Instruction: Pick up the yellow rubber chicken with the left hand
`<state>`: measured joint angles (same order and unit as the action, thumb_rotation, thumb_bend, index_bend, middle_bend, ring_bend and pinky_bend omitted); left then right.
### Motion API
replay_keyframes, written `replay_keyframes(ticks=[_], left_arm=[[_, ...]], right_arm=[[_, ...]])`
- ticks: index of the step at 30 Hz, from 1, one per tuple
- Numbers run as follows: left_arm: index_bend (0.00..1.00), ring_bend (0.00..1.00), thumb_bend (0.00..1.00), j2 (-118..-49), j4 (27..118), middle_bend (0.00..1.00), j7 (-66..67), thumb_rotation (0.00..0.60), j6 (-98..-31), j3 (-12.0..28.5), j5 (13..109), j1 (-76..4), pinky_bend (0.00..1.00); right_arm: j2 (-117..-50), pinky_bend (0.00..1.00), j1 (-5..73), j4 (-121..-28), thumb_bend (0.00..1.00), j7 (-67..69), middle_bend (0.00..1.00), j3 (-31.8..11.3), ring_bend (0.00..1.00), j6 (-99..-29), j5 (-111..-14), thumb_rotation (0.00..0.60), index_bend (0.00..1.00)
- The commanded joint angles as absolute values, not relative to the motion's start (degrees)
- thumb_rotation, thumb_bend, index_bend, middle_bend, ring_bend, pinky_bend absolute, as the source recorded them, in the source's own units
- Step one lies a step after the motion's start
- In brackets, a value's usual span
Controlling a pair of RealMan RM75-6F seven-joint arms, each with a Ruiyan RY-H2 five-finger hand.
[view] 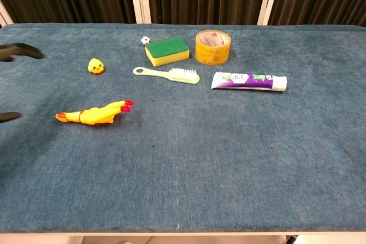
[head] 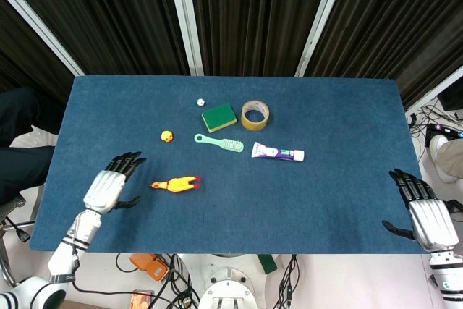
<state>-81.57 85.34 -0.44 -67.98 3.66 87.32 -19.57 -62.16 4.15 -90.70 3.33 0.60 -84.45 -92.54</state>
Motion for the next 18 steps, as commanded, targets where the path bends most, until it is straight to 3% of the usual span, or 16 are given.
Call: replay_keyframes(ticks=[1,7,18], left_arm=[[0.12,0.03,0.19,-83.8,85.1,0.08,0.7,0.600,-65.9,4.5,86.0,-21.4,0.10],[0.13,0.08,0.19,-86.0,84.8,0.13,1.7,0.600,-64.1,4.5,85.1,-23.2,0.10],[0.25,0.23,0.20,-88.4,84.0,0.29,2.7,0.600,-64.3,3.9,84.4,-24.3,0.20]], right_arm=[[-62.1,0.19,4.2,-90.8,0.21,3.4,0.13,0.6,0.16,-84.4,-92.4,0.600,0.05],[-62.0,0.19,4.3,-90.8,0.21,3.5,0.13,0.5,0.16,-84.1,-92.0,0.600,0.05],[-62.0,0.19,4.4,-90.9,0.21,3.3,0.13,0.5,0.16,-83.9,-91.9,0.600,0.05]])
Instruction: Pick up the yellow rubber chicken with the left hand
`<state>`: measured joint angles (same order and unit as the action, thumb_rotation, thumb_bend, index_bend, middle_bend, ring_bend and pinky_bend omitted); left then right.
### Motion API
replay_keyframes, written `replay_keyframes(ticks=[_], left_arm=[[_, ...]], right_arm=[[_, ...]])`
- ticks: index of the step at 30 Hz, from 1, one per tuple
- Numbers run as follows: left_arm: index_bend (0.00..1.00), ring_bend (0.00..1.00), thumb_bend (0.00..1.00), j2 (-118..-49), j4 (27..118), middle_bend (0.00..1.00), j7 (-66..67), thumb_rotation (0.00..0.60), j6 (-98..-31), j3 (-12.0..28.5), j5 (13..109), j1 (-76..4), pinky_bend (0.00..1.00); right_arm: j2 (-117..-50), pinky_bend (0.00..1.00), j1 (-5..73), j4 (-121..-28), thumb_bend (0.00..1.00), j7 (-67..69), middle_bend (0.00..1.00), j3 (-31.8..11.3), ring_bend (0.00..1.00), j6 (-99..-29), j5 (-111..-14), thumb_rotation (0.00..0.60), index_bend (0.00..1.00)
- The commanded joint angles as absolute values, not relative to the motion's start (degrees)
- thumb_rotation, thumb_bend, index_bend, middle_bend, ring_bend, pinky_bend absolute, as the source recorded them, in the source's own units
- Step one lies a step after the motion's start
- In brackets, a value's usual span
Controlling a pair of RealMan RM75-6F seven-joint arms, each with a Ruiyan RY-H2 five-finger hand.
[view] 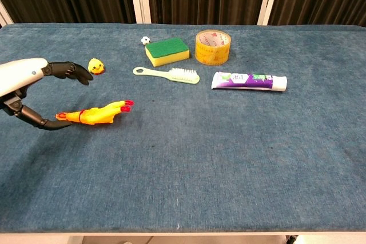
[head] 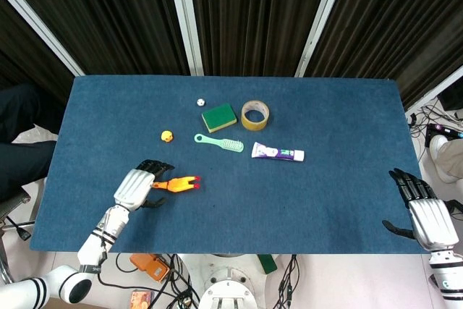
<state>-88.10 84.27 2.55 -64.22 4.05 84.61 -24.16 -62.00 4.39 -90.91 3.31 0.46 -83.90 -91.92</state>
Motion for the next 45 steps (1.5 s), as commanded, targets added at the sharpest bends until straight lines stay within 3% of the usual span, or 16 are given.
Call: replay_keyframes(ticks=[1,20,26,38,45], left_arm=[[0.25,0.23,0.20,-88.7,83.8,0.29,2.7,0.600,-64.3,3.9,84.2,-24.3,0.20],[0.27,0.29,0.21,-94.7,79.3,0.35,0.0,0.600,-63.8,3.5,84.2,-26.3,0.21],[0.34,0.30,0.22,-97.4,76.4,0.35,-0.5,0.600,-62.9,4.5,83.9,-28.0,0.25],[0.37,0.31,0.23,-97.6,71.9,0.35,-1.7,0.600,-62.1,5.2,83.0,-29.5,0.26],[0.44,0.35,0.29,-96.1,71.8,0.43,-2.4,0.600,-60.7,4.1,82.7,-29.7,0.29]], right_arm=[[-62.0,0.19,4.4,-90.9,0.21,3.3,0.13,0.5,0.16,-83.9,-91.9,0.600,0.05],[-62.0,0.19,4.6,-91.0,0.21,3.1,0.13,0.4,0.16,-83.5,-91.7,0.600,0.06],[-61.9,0.19,4.6,-91.0,0.21,3.1,0.13,0.5,0.16,-83.4,-91.6,0.600,0.07],[-61.8,0.19,4.8,-91.0,0.21,3.2,0.13,0.5,0.16,-83.0,-91.5,0.600,0.07],[-61.8,0.19,4.9,-91.2,0.21,2.8,0.13,0.5,0.16,-82.8,-91.4,0.600,0.07]])
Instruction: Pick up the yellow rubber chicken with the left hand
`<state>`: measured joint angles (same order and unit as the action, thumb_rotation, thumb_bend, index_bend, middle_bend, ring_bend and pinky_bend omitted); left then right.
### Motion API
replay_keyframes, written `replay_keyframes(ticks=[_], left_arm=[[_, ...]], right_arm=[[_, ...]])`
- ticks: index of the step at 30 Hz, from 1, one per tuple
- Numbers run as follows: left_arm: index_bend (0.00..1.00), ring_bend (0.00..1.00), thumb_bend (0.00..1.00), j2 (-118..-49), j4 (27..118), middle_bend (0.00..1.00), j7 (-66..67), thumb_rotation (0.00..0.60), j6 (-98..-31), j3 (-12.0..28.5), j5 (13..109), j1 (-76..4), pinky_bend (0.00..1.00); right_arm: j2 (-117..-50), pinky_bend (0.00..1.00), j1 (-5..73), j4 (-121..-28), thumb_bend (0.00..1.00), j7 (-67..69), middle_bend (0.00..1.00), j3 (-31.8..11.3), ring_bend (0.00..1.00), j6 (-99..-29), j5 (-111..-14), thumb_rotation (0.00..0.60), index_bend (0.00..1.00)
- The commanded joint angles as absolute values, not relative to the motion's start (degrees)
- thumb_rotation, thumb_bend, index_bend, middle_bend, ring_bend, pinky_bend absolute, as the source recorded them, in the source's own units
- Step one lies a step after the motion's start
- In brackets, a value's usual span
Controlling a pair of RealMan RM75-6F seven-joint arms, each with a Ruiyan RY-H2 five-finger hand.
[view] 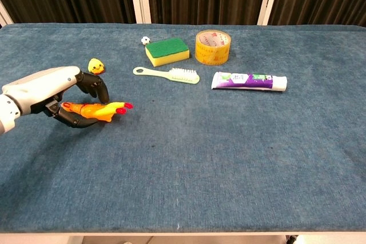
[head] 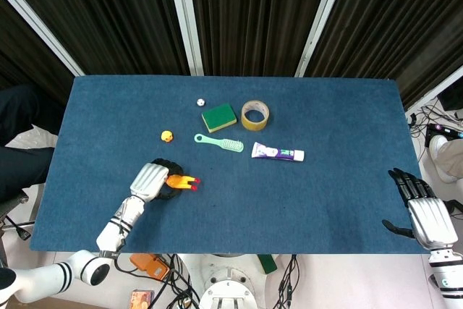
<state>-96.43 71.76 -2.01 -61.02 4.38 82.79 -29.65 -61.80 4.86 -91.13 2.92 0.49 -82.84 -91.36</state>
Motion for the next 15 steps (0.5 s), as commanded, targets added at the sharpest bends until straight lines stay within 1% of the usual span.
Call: replay_keyframes(ticks=[1,5,8,11,15], left_arm=[[0.45,0.36,0.30,-96.0,71.7,0.44,-2.5,0.600,-60.5,3.9,82.7,-29.7,0.31],[0.54,0.45,0.35,-96.0,71.6,0.54,-2.8,0.600,-60.7,3.3,83.0,-29.5,0.44],[0.61,0.52,0.40,-96.2,71.4,0.61,-3.6,0.600,-61.6,3.1,83.6,-29.4,0.51],[0.67,0.57,0.45,-96.3,71.1,0.65,-4.0,0.600,-63.1,3.5,84.0,-29.3,0.56],[0.69,0.59,0.48,-95.7,71.2,0.67,-3.7,0.600,-64.8,4.3,84.2,-29.2,0.58]], right_arm=[[-61.8,0.19,4.9,-91.2,0.21,2.8,0.13,0.5,0.16,-82.8,-91.4,0.600,0.07],[-61.9,0.19,4.8,-91.3,0.21,2.7,0.13,0.5,0.16,-82.9,-91.3,0.600,0.07],[-61.9,0.19,4.8,-91.4,0.21,2.7,0.13,0.4,0.16,-82.8,-91.1,0.600,0.07],[-61.8,0.19,4.8,-91.4,0.21,2.8,0.13,0.4,0.16,-82.8,-91.1,0.600,0.07],[-61.7,0.19,4.8,-91.5,0.21,3.2,0.13,0.4,0.16,-82.7,-91.0,0.600,0.07]])
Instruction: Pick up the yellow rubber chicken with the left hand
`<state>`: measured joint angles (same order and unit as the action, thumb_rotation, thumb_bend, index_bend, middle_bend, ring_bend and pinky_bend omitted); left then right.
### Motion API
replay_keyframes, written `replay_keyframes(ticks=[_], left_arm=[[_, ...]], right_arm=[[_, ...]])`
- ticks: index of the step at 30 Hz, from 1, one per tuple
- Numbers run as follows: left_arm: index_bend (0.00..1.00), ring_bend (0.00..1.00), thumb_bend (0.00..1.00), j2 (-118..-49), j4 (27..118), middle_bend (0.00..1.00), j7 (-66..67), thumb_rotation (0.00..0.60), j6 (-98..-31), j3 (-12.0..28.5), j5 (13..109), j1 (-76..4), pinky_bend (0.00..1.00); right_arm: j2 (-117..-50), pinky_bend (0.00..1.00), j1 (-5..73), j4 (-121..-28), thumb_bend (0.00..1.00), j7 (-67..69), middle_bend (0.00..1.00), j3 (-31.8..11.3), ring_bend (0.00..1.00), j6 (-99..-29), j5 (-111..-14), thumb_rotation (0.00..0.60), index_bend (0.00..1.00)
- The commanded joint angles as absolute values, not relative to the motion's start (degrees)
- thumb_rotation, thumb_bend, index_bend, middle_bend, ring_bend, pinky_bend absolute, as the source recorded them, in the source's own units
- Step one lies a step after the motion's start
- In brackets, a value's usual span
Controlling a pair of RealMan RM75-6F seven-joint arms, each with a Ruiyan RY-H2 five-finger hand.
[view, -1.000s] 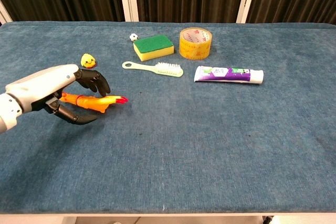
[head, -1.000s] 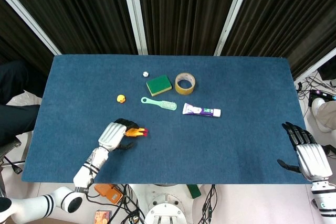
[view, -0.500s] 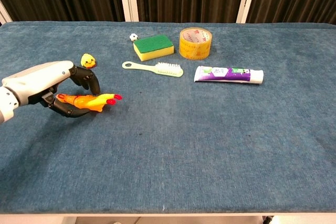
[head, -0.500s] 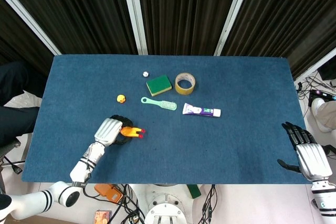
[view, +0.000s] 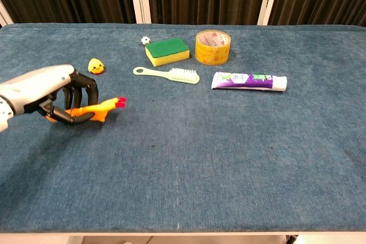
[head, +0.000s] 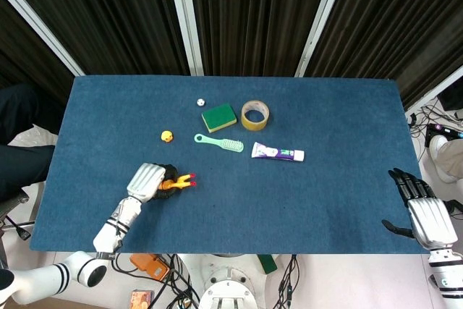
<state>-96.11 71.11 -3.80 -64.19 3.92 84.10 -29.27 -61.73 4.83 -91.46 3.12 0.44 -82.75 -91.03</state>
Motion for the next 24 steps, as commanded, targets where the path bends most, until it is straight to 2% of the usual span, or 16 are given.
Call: replay_keyframes(ticks=[1,7,16,24], left_arm=[[0.69,0.59,0.48,-95.4,71.4,0.67,-3.6,0.600,-65.0,4.5,84.2,-29.2,0.58],[0.69,0.59,0.48,-90.8,74.7,0.67,-0.9,0.600,-66.7,6.4,84.1,-29.7,0.58],[0.69,0.59,0.48,-78.9,85.8,0.67,6.7,0.600,-68.9,10.9,83.3,-30.8,0.61],[0.69,0.59,0.48,-71.1,93.3,0.67,10.2,0.600,-72.1,12.6,84.2,-30.1,0.61]], right_arm=[[-61.7,0.19,4.8,-91.4,0.21,3.2,0.13,0.4,0.16,-82.7,-91.0,0.600,0.07],[-61.6,0.19,4.8,-91.5,0.21,3.2,0.13,0.5,0.16,-82.8,-91.1,0.600,0.07],[-61.6,0.19,4.7,-91.7,0.21,3.2,0.13,0.4,0.16,-82.8,-90.7,0.600,0.07],[-61.7,0.19,4.7,-91.7,0.21,2.8,0.13,0.5,0.16,-82.9,-90.9,0.600,0.07]])
